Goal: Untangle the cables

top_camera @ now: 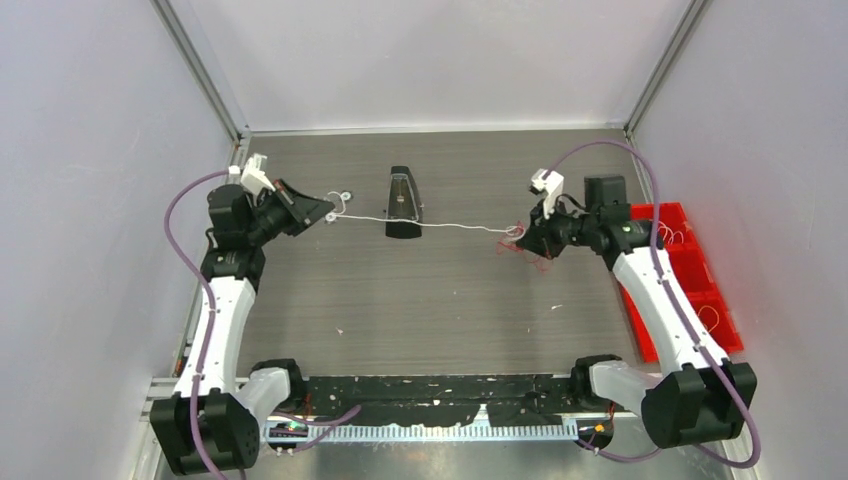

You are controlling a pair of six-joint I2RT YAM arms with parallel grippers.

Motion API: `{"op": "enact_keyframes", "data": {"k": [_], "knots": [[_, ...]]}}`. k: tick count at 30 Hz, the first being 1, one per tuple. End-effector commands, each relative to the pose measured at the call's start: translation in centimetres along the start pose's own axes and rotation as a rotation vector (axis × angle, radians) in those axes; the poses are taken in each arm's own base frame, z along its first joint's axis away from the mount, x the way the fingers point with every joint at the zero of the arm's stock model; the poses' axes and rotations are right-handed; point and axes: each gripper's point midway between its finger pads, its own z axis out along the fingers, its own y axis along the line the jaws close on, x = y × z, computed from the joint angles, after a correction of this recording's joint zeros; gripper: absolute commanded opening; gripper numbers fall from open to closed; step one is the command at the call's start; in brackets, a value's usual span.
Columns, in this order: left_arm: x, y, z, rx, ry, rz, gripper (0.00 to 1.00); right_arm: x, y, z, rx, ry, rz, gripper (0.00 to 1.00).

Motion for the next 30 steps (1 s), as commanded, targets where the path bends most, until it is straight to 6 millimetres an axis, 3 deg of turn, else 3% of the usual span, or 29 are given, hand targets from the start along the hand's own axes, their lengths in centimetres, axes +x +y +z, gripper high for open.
{"op": "enact_keyframes", "data": {"k": [1, 4, 8, 11, 13, 16, 22, 26, 30], "knots": [[-0.9, 1.0, -1.6, -0.057, -0.02, 0.075, 0.0, -1.3, 0.0, -4.3, 0.0, -0.009, -0.079, 0.05], [-1.4, 1.4, -2.5, -0.062, -0.04, 0.099, 0.0, -1.3, -1.2, -6.3, 0.038, 0.005, -0.055, 0.06], [-0.1, 1.7, -2.9, -0.061, 0.011, 0.116, 0.0, -3.0, -3.1, -9.3, 0.085, -0.027, -0.019, 0.05], [-1.2, 3.3, -3.8, -0.12, -0.041, 0.133, 0.0, -4.0, -4.1, -11.5, 0.124, -0.021, -0.026, 0.05], [-2.6, 4.5, -4.7, -0.138, -0.082, 0.11, 0.0, -3.7, -5.2, -12.9, 0.15, -0.004, -0.012, 0.06], [-2.9, 6.3, -5.6, -0.196, -0.063, 0.112, 0.0, -3.3, -7.0, -14.7, 0.165, -0.011, 0.031, 0.06], [-3.3, 8.7, -6.8, -0.264, -0.067, 0.133, 0.0, -4.9, -7.3, -17.2, 0.141, -0.058, 0.072, 0.05], [-2.1, 8.2, -6.4, -0.199, -0.023, 0.124, 0.0, -5.5, -7.4, -17.7, 0.157, -0.073, 0.061, 0.05], [0.0, 6.2, -5.9, -0.105, 0.034, 0.143, 0.0, -6.6, -7.6, -18.4, 0.197, -0.085, 0.077, 0.05]]}}
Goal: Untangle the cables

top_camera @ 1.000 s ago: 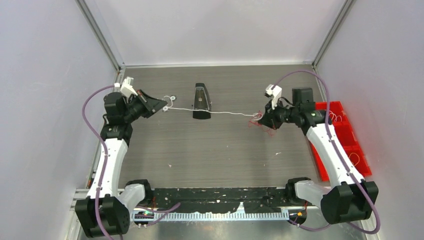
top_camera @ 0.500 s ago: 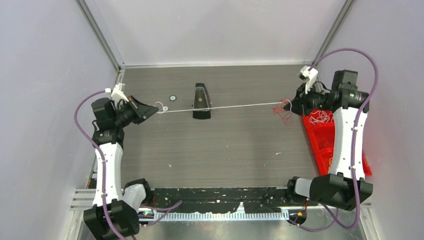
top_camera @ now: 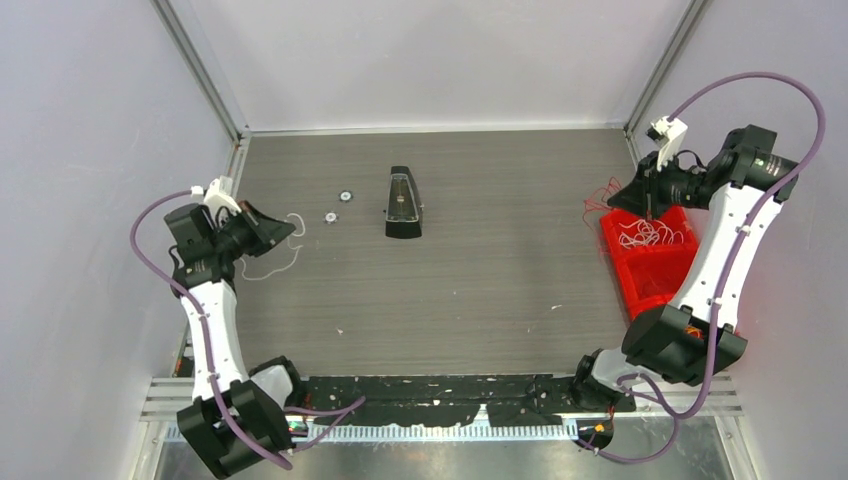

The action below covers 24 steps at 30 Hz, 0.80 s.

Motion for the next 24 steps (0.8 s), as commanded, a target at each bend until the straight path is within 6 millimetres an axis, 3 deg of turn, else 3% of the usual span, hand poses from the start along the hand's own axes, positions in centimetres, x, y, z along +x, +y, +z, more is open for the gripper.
{"op": "enact_keyframes", "data": {"k": [1, 6, 10, 15, 24], "knots": [[1.7, -3.3, -0.5, 0.138, 0.047, 0.081, 0.0, -2.8, 0.7, -1.6, 0.05, -0.059, -0.038, 0.05], [4.8, -6.8, -0.7, 0.246, 0.13, 0.167, 0.0, -4.7, -0.7, -3.6, 0.208, -0.055, -0.051, 0.05], [7.0, -9.3, -0.6, 0.318, 0.184, 0.265, 0.0, -4.0, -1.8, -4.9, 0.301, 0.023, -0.055, 0.05], [9.1, -12.0, -0.2, 0.401, 0.23, 0.354, 0.0, -1.0, -3.0, -6.3, 0.365, 0.171, -0.018, 0.06], [9.6, -13.6, 1.0, 0.445, 0.274, 0.304, 0.0, 5.5, -7.2, -8.3, 0.447, 0.304, 0.036, 0.05]]}}
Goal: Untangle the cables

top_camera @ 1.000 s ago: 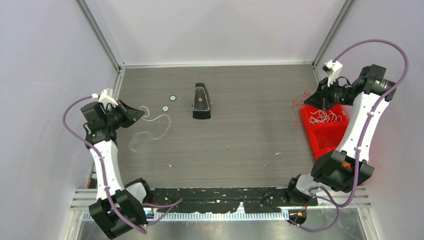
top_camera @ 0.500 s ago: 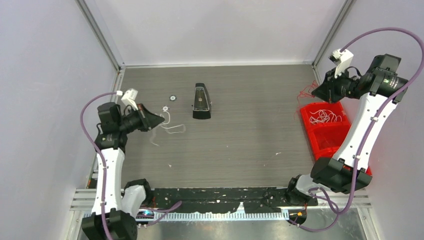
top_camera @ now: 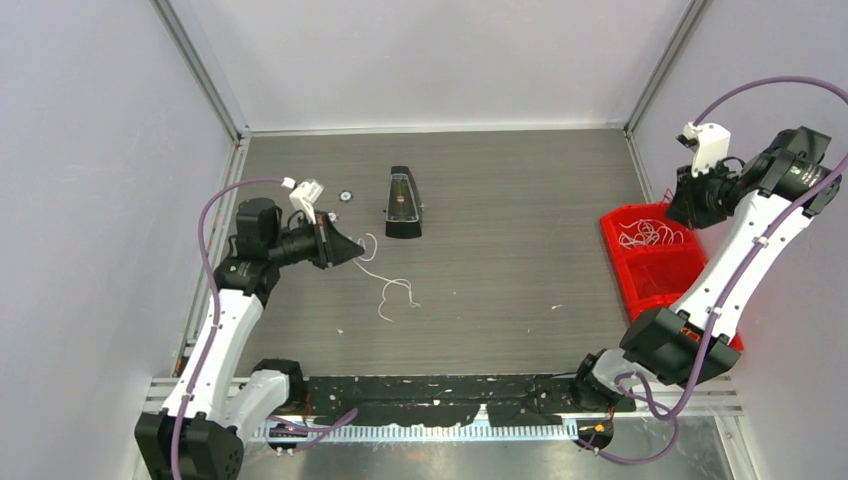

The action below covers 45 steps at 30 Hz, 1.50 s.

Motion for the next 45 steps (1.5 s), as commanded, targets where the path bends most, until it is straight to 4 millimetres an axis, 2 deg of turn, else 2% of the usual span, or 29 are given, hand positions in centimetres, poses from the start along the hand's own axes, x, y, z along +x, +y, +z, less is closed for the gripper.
{"op": "enact_keyframes", "data": {"k": [1, 12, 15, 16, 22, 26, 30, 34, 38, 42, 43, 45], "knots": [[-1.3, -1.0, 0.5, 0.027, -0.035, 0.042, 0.0, 3.1, -2.7, 1.1, 0.054, 0.073, -0.037, 0.05], [-1.4, -0.8, 0.5, -0.004, -0.032, 0.057, 0.0, 9.6, -7.1, 5.8, 0.143, 0.208, -0.114, 0.05], [-1.6, -0.8, 0.5, -0.009, -0.032, 0.062, 0.0, 12.0, -8.2, 7.6, 0.143, 0.262, -0.148, 0.05], [-1.7, -0.8, 0.5, -0.011, -0.032, 0.064, 0.0, 12.5, -8.4, 7.9, 0.137, 0.275, -0.179, 0.06], [-2.0, -0.7, 0.5, -0.021, -0.036, 0.076, 0.0, 18.6, -8.0, 11.5, 0.079, 0.397, -0.291, 0.05], [-2.1, -0.4, 0.7, -0.026, -0.033, 0.065, 0.0, 20.8, -8.6, 13.4, 0.076, 0.435, -0.315, 0.06], [-2.4, -0.4, 0.8, -0.026, -0.035, 0.058, 0.0, 22.0, -10.3, 15.2, 0.091, 0.463, -0.273, 0.06], [-2.6, -0.4, 0.7, -0.034, -0.037, 0.067, 0.0, 22.4, -11.7, 16.5, 0.126, 0.465, -0.245, 0.07], [-2.5, -0.2, 0.8, -0.04, -0.034, 0.065, 0.0, 22.9, -12.5, 17.5, 0.144, 0.478, -0.227, 0.08], [-2.7, -0.3, 0.8, -0.039, -0.036, 0.075, 0.0, 23.4, -12.3, 17.5, 0.127, 0.502, -0.219, 0.18], [-2.8, -0.3, 0.7, -0.04, -0.037, 0.076, 0.0, 23.3, -11.6, 17.0, 0.104, 0.507, -0.208, 0.22], [-2.8, -0.2, 0.8, -0.041, -0.04, 0.079, 0.0, 21.9, -11.0, 16.1, 0.083, 0.473, -0.202, 0.3]]}}
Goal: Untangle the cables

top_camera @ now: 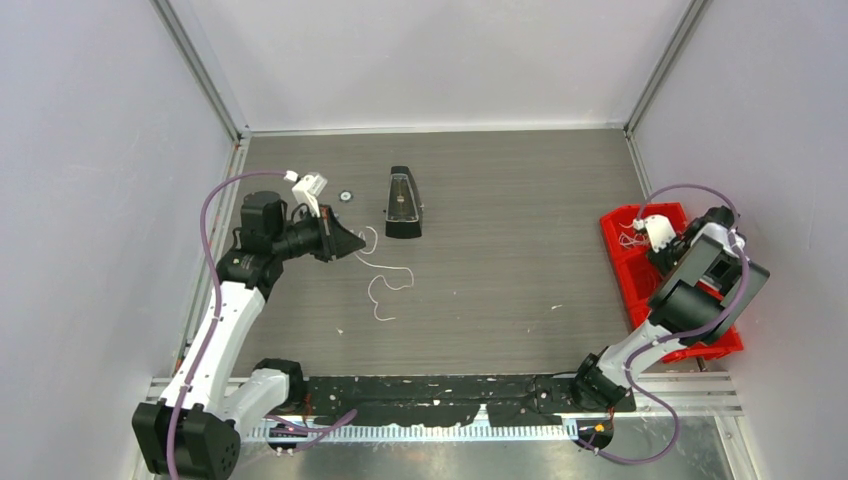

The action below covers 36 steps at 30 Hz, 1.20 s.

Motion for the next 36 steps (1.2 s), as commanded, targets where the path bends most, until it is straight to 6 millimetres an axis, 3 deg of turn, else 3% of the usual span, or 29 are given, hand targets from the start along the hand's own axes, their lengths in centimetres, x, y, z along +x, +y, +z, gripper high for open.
{"op": "enact_keyframes", "data": {"k": [1, 5, 11, 14, 18, 23, 26, 27, 30, 32, 34, 36], "knots": [[-1.7, -0.9, -0.3, 0.014, -0.039, 0.063, 0.0, -1.6, -0.8, -3.1, 0.012, -0.048, 0.004, 0.33], [-1.7, -0.7, -0.2, 0.01, -0.037, 0.064, 0.0, -2.8, -0.2, -6.5, 0.0, -0.086, 0.007, 0.55], [-0.9, 0.0, -0.2, -0.029, 0.013, 0.119, 0.0, -3.5, -1.3, -10.9, 0.056, -0.087, -0.005, 0.71], [1.3, -0.3, 0.3, -0.024, 0.139, 0.221, 0.0, -4.4, -1.3, -13.4, 0.036, -0.109, 0.005, 0.76], [7.0, 0.7, 0.5, -0.023, 0.456, 0.393, 0.0, -6.6, 0.4, -16.7, -0.041, -0.192, 0.013, 0.85], [12.0, 4.7, 0.6, -0.038, 0.784, 0.618, 0.0, -11.0, 6.3, -19.6, -0.179, -0.327, -0.018, 0.86], [12.6, 7.0, 1.7, -0.085, 0.804, 0.782, 0.0, -13.6, 10.3, -20.1, -0.239, -0.384, -0.055, 0.87], [12.9, 7.4, 2.2, -0.086, 0.799, 0.808, 0.0, -15.0, 12.6, -19.8, -0.298, -0.406, -0.067, 0.86], [13.0, 7.0, 3.6, -0.047, 0.765, 0.797, 0.0, -18.0, 18.1, -20.3, -0.417, -0.492, -0.1, 0.87], [13.2, 6.3, 4.3, -0.016, 0.752, 0.759, 0.1, -20.7, 22.4, -19.9, -0.511, -0.551, -0.15, 0.89], [13.2, 5.6, 4.6, 0.015, 0.742, 0.724, 0.24, -22.0, 24.3, -20.1, -0.563, -0.576, -0.112, 0.94], [13.0, 5.4, 4.7, 0.015, 0.737, 0.686, 0.38, -24.5, 27.8, -20.4, -0.624, -0.625, -0.183, 0.98]]}}
